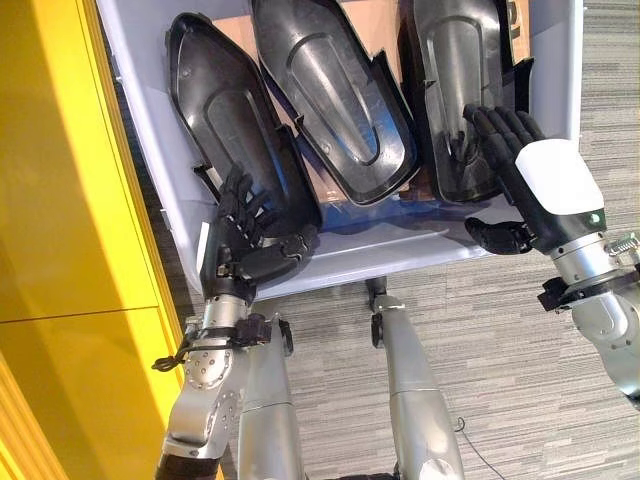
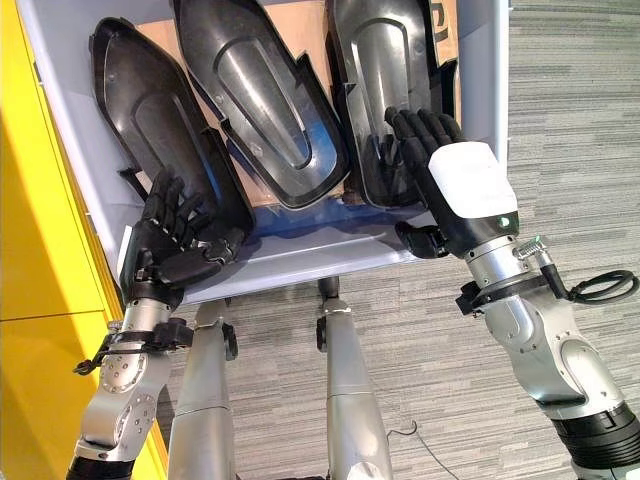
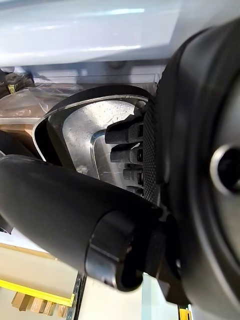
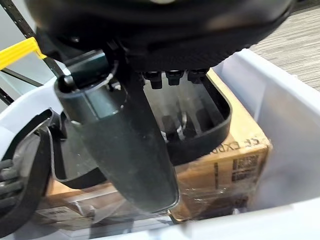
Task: Move parts from the plastic box to the shelf.
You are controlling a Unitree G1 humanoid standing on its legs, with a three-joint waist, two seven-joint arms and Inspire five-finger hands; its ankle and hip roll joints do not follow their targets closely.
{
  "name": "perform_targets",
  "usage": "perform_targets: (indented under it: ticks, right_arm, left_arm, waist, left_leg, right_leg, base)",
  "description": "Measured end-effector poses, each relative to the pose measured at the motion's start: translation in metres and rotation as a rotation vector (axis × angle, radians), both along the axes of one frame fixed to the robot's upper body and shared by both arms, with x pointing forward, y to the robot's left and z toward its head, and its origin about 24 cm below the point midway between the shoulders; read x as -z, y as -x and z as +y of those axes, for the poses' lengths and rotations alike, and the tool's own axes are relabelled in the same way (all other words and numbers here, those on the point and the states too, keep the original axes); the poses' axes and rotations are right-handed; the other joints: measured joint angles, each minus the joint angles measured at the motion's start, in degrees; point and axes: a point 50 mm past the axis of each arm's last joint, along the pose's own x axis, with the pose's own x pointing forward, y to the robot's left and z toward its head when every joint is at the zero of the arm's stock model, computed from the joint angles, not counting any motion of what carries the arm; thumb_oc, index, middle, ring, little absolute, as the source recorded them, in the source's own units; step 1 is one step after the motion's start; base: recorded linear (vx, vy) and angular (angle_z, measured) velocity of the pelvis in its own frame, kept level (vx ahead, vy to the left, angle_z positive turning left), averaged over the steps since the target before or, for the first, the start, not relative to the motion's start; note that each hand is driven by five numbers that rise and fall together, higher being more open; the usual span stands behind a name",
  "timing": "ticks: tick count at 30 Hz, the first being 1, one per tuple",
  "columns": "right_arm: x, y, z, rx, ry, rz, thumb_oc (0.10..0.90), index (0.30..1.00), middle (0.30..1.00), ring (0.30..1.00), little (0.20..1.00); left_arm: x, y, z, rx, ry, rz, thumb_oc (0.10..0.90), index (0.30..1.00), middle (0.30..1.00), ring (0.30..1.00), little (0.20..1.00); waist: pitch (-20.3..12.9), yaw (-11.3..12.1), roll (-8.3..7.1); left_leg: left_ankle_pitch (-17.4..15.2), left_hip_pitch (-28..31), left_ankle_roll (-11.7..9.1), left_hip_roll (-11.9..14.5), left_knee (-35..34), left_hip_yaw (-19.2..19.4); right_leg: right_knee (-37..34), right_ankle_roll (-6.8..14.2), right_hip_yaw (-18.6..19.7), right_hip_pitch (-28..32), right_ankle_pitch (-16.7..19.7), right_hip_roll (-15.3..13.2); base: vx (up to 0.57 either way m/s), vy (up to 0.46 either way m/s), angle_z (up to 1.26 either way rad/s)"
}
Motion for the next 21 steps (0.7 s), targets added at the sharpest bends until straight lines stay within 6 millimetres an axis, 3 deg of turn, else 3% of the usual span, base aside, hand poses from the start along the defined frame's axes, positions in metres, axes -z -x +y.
perform_targets:
  ticks: [9,21]
  right_arm:
    - [0.008,-0.024,-0.008,0.067,0.007,0.034,0.900,1.000,1.000,1.000,1.000]
    - [-0.004,-0.057,-0.009,0.108,-0.001,-0.044,0.900,1.000,1.000,1.000,1.000]
  left_arm:
    - [-0.001,0.000,-0.002,0.009,0.003,-0.016,0.900,1.000,1.000,1.000,1.000]
    - [-0.006,-0.005,-0.004,0.014,0.006,-0.043,0.900,1.000,1.000,1.000,1.000]
  waist:
    - [-0.01,0.42,0.56]
    - [-0.35,1.35,2.16]
  left_leg:
    - [-0.04,-0.98,0.08,-0.32,0.46,-0.08]
    - [0.07,-2.09,-0.12,-0.38,1.41,-0.52]
  right_leg:
    - [0.28,0.10,-0.09,-0.79,-0.18,-0.26]
    - [1.45,-0.05,-0.23,-2.09,-0.41,-0.15]
  base:
    - [0.00,0.000,0.00]
    - [0.00,0.000,0.00]
